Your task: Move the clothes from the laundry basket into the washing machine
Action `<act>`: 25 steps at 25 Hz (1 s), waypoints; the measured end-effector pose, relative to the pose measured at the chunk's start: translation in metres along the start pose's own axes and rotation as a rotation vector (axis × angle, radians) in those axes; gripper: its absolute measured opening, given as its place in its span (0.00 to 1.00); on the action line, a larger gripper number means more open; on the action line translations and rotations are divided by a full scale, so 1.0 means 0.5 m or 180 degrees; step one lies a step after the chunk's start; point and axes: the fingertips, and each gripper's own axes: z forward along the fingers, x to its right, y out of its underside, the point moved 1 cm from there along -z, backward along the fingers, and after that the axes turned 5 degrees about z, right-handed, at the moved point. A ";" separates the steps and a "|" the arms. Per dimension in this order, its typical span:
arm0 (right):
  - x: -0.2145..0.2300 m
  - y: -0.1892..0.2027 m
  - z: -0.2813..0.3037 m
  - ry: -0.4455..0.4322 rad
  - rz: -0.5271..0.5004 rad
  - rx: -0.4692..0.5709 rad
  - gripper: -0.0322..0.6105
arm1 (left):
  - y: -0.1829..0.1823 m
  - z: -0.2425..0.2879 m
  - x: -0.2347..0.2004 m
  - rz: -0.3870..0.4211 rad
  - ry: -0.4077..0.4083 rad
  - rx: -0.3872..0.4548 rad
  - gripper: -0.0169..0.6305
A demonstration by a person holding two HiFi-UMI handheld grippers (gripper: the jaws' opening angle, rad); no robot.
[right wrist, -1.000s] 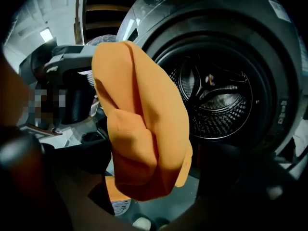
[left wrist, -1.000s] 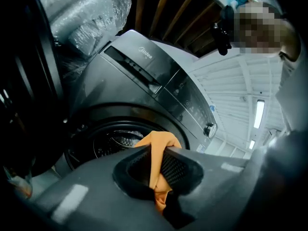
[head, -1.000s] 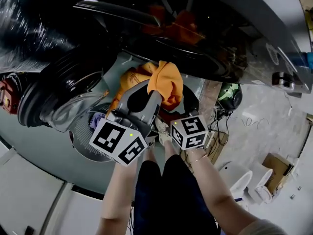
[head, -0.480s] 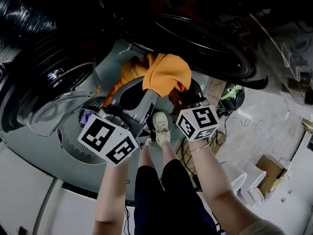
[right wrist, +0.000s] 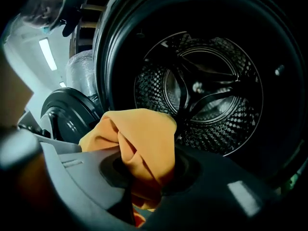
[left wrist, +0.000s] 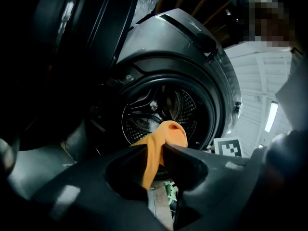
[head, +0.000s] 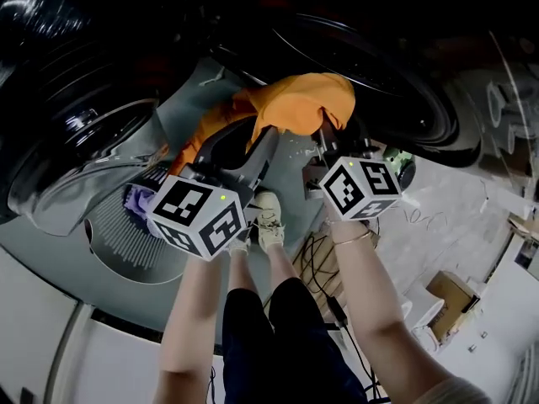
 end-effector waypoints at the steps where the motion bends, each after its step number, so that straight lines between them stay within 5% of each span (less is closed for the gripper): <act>1: 0.010 0.001 0.011 0.0059 0.0026 -0.0025 0.25 | -0.002 0.011 -0.005 -0.0013 0.0013 0.0017 0.18; 5: 0.055 -0.012 0.055 0.0325 0.0081 -0.0098 0.28 | -0.028 0.061 -0.018 -0.0010 0.0071 0.0119 0.09; 15: 0.136 -0.061 0.136 0.0692 0.0163 -0.0037 0.40 | -0.042 0.152 -0.063 0.0018 0.0022 0.0155 0.09; 18: 0.159 -0.051 0.154 0.0838 0.0242 -0.0083 0.64 | -0.036 0.166 -0.076 0.0042 -0.0013 0.0096 0.23; 21: 0.168 -0.048 0.151 0.0911 0.0277 -0.0036 0.81 | -0.026 0.158 -0.094 0.0006 -0.0092 0.0092 0.26; 25: 0.142 -0.051 0.140 0.0721 0.0230 -0.0006 0.83 | -0.017 0.133 -0.110 0.0019 -0.0167 0.0069 0.29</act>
